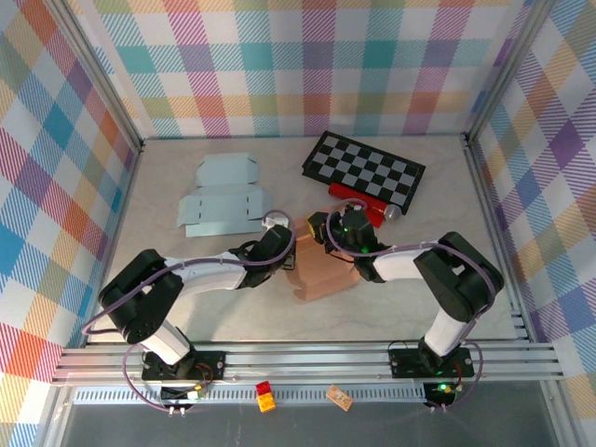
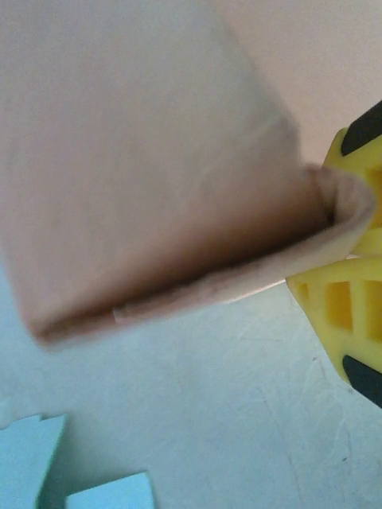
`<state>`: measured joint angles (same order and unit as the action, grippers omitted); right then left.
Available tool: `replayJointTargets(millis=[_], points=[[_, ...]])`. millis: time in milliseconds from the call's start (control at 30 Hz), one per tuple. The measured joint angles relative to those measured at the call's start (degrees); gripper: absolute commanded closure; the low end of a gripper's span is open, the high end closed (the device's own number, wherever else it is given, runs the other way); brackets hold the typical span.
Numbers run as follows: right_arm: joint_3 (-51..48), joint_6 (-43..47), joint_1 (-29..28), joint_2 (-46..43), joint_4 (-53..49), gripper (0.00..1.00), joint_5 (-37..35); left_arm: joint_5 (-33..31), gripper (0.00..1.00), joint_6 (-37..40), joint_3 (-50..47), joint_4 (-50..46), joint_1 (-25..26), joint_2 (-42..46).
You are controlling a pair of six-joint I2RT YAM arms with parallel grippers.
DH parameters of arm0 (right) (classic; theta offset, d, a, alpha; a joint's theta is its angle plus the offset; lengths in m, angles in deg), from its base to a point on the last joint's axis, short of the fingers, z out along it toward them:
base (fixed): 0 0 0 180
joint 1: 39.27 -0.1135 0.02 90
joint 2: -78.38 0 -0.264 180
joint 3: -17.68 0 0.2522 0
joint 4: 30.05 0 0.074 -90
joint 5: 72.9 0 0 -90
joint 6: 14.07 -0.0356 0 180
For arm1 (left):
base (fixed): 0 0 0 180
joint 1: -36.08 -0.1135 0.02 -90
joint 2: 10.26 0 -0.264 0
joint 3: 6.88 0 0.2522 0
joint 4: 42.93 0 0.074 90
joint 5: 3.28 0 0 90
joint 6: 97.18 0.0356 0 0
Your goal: Fold the paper box
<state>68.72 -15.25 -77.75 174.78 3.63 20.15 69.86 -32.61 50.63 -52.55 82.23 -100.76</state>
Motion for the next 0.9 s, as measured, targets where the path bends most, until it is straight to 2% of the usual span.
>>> replayJointTargets(millis=[100,333,500,733,900], points=[[0.5,0.2,-0.8,-2.6,-4.1,0.59,0.5,-0.9,1.00,-0.6,2.3,-1.6,0.1,0.0],[1.8,0.2,-0.9,-7.6,-12.7,0.34,-0.2,-1.9,1.00,-1.8,8.1,-8.2,0.1,0.3],[6.3,2.3,-0.1,-15.2,-25.2,0.19,-1.2,-2.4,1.00,-3.8,14.0,-16.8,-0.5,0.5],[20.0,9.6,6.1,-24.5,-46.8,0.20,-1.1,0.1,1.00,-7.6,24.1,-32.7,-4.4,0.7],[31.0,20.1,13.2,-24.7,-62.6,0.23,2.1,7.1,1.00,-9.7,33.8,-44.7,-9.6,-0.5]])
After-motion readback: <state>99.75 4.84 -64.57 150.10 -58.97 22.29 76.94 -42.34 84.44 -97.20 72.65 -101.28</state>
